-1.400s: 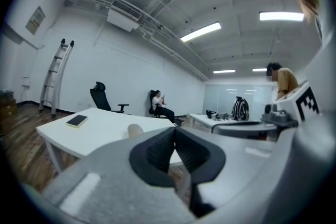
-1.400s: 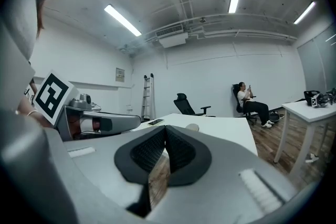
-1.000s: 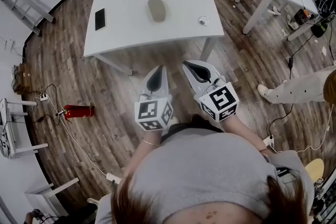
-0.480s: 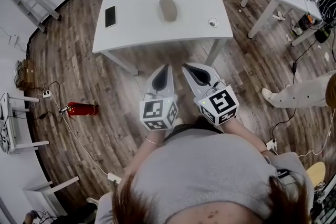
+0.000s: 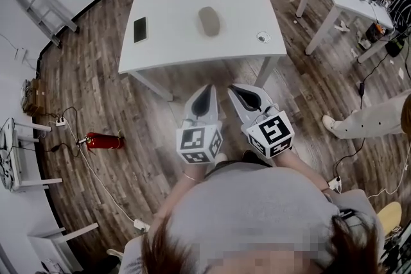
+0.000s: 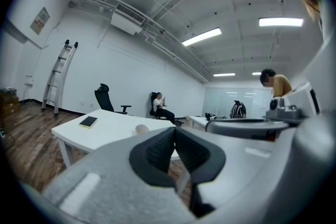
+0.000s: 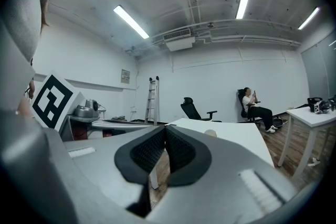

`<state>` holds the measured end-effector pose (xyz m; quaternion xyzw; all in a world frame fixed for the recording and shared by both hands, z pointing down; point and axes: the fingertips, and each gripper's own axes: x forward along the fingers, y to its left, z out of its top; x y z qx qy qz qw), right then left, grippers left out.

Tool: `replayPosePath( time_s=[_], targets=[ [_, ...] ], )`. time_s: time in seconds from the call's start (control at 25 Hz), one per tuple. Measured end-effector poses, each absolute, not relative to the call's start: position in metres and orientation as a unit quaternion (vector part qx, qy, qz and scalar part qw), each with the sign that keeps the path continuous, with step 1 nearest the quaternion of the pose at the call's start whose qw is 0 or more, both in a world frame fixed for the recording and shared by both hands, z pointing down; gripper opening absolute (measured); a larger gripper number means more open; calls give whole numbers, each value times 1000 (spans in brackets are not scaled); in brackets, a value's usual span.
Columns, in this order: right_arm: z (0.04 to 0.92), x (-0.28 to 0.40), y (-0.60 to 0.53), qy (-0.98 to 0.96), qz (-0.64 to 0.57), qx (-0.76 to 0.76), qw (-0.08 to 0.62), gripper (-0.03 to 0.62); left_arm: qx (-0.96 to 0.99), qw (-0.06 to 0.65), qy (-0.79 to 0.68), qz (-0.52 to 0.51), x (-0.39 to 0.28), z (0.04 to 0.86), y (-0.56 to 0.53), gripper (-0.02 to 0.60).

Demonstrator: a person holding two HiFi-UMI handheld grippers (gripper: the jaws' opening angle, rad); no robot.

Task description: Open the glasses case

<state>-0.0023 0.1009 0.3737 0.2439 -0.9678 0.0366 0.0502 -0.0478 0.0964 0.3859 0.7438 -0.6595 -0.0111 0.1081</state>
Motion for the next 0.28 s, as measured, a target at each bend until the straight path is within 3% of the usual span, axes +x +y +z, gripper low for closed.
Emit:
replayPosePath(
  time_s=[0.28],
  targets=[
    [372, -6, 105, -968, 36, 243, 48, 5, 745, 105, -658, -8, -49, 385, 100, 0]
  ],
)
